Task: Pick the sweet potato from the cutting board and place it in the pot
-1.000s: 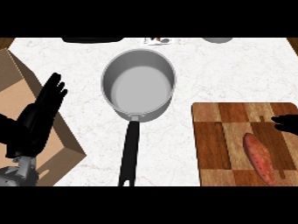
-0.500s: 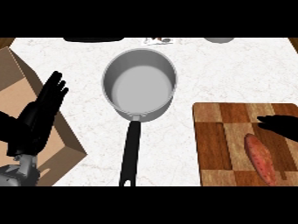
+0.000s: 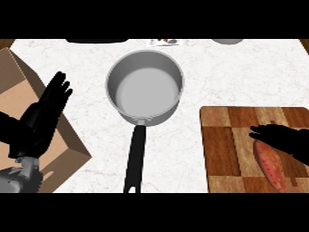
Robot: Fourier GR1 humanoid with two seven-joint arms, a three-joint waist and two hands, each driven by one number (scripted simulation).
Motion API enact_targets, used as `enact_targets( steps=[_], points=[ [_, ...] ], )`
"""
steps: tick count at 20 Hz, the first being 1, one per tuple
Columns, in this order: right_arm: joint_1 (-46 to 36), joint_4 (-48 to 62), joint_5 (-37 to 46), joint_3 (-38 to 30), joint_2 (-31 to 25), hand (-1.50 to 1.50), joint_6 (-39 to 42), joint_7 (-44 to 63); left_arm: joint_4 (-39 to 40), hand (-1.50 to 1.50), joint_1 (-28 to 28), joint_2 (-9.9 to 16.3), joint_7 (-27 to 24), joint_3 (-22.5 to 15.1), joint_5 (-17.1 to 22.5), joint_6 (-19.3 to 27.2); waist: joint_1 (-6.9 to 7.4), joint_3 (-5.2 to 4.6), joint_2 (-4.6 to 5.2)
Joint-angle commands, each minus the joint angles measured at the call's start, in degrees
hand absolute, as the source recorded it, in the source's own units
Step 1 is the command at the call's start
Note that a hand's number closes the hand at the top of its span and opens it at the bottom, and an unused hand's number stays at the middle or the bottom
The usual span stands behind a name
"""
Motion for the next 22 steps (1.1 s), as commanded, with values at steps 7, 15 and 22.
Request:
enact_targets(
  steps=[7,15,22],
  points=[
    [-1.94,7.88,12.22,5.91,4.08,-1.5,-3.62,-0.98,1.78,0.0,0.19,-6.63,-0.07,-3.94,-3.1,3.47,0.02,-0.84,0.65],
    [-2.67,8.69,12.59,3.91,6.24,-1.5,-0.85,-2.37,-0.94,0.0,2.46,-4.26,1.51,-1.14,-1.73,0.79,-0.16,-0.87,0.49],
    [-0.54,6.52,12.52,3.13,7.25,1.5,-5.1,-10.25,-0.27,0.0,1.81,-3.2,2.01,1.16,0.43,-1.61,-0.45,-0.87,0.46]
  ],
)
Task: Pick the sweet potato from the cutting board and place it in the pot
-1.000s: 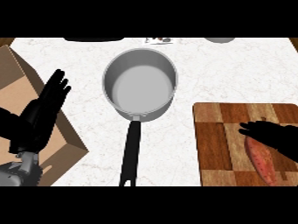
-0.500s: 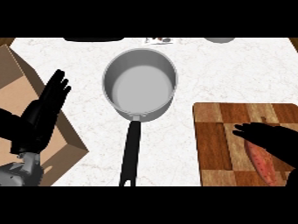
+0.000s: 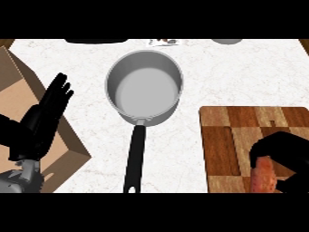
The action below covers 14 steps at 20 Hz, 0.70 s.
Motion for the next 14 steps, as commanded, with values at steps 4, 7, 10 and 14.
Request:
enact_targets(
  steps=[4,7,10,14],
  points=[
    [0.68,-3.43,1.02,-0.77,8.49,1.5,0.88,11.82,2.73,0.0,-0.3,-2.09,0.35,1.16,2.22,-0.75,-0.81,-0.97,0.42],
    [6.73,-1.76,1.99,-4.8,16.7,1.5,-4.44,27.87,0.0,0.0,2.59,-1.6,1.41,1.45,0.4,2.46,-4.15,-1.21,-0.54],
    [10.06,-3.09,4.03,-7.05,22.59,1.5,-9.39,38.4,-0.65,0.0,4.23,0.15,1.35,2.94,0.38,2.27,-6.83,-1.47,-1.08],
    [14.47,-10.52,11.41,-2.43,31.35,1.5,-14.85,52.15,-2.54,0.0,5.31,-0.56,1.92,2.31,0.21,3.12,-6.17,-1.36,-0.94]
  ],
)
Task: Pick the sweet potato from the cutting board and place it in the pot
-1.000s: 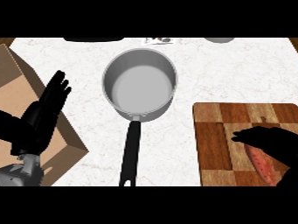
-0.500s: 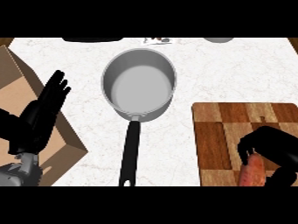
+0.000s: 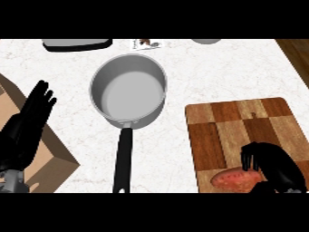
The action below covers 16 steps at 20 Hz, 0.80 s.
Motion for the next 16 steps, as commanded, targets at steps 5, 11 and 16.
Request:
enact_targets(
  steps=[5,11,16],
  points=[
    [3.71,-17.1,19.27,8.6,12.94,1.5,-8.95,27.73,2.23,0.0,0.87,-2.71,-1.65,-1.15,1.23,0.0,0.55,-0.54,0.85],
    [2.78,-32.15,33.65,26.76,18.04,1.5,-3.92,41.46,2.12,0.0,-1.86,-3.64,0.08,-2.58,1.36,0.36,2.67,-0.32,1.04],
    [-4.38,-39.23,45.98,38.91,18.18,1.5,2.9,46.53,3.58,0.0,-2.54,-3.18,-0.84,-2.16,2.0,-0.91,3.6,-0.37,1.1]
  ],
)
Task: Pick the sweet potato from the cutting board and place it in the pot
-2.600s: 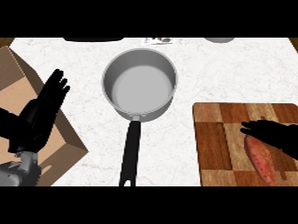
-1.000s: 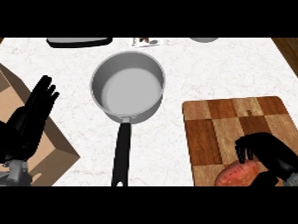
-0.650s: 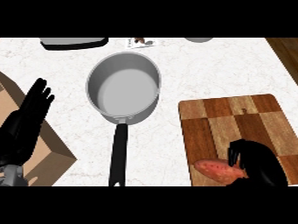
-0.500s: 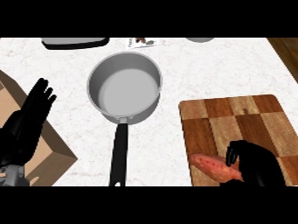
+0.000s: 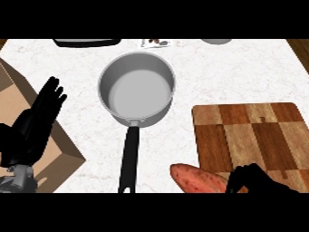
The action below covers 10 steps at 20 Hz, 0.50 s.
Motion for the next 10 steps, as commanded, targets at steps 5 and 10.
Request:
enact_targets(
  steps=[5,10],
  points=[
    [-15.11,-4.41,10.47,15.62,1.1,1.5,8.08,11.72,3.64,0.0,-2.98,-3.18,0.72,-2.4,-0.21,0.6,1.64,-0.64,0.87],
    [-19.86,-2.76,6.91,11.43,0.9,1.5,6.63,12.67,2.19,0.0,-2.21,-1.67,0.91,-1.57,1.16,-1.08,3.44,-0.67,1.18]
  ],
)
